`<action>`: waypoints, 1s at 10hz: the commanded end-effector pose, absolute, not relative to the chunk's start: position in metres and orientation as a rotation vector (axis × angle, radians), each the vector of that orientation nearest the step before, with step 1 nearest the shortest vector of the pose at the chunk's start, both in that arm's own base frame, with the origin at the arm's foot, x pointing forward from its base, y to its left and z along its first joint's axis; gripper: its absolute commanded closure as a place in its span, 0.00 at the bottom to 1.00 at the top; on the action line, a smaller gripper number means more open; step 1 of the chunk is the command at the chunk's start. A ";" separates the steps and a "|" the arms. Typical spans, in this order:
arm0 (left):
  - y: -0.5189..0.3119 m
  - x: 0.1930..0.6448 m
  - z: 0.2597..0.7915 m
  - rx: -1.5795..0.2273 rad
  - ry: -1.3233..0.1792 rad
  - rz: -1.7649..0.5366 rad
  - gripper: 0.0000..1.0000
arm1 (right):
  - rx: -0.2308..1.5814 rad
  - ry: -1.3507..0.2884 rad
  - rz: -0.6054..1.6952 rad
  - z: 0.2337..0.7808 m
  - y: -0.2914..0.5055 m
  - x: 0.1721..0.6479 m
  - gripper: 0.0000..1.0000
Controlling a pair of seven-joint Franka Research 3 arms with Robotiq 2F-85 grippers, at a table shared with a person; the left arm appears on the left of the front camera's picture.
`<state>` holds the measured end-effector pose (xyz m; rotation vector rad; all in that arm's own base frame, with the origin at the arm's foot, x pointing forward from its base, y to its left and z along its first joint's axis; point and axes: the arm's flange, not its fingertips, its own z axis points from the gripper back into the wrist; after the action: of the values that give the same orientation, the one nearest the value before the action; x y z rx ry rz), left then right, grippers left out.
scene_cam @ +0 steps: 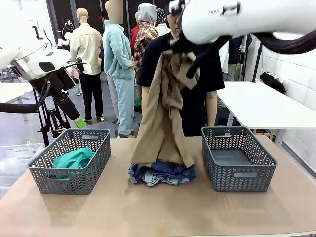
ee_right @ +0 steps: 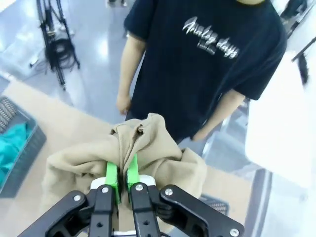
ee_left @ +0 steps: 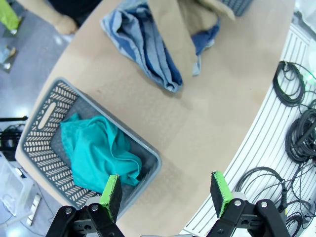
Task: Sort the tops and bottoms.
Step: Lift clothes from the center of the table with your right hand.
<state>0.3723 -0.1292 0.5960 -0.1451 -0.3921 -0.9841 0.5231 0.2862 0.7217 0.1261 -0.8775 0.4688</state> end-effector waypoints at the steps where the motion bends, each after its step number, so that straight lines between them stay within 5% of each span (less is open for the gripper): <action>1: -0.130 0.372 0.597 -0.148 -0.394 -0.984 0.07 | 0.103 -0.973 0.472 0.727 0.294 0.520 1.00; 10: -0.130 0.372 0.597 -0.148 -0.394 -0.984 0.07 | 0.122 -0.972 0.496 0.746 0.293 0.513 1.00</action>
<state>0.3723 -0.1292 0.5960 -0.1451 -0.3921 -0.9841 0.5145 0.2945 0.7424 0.1242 -0.9637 0.4933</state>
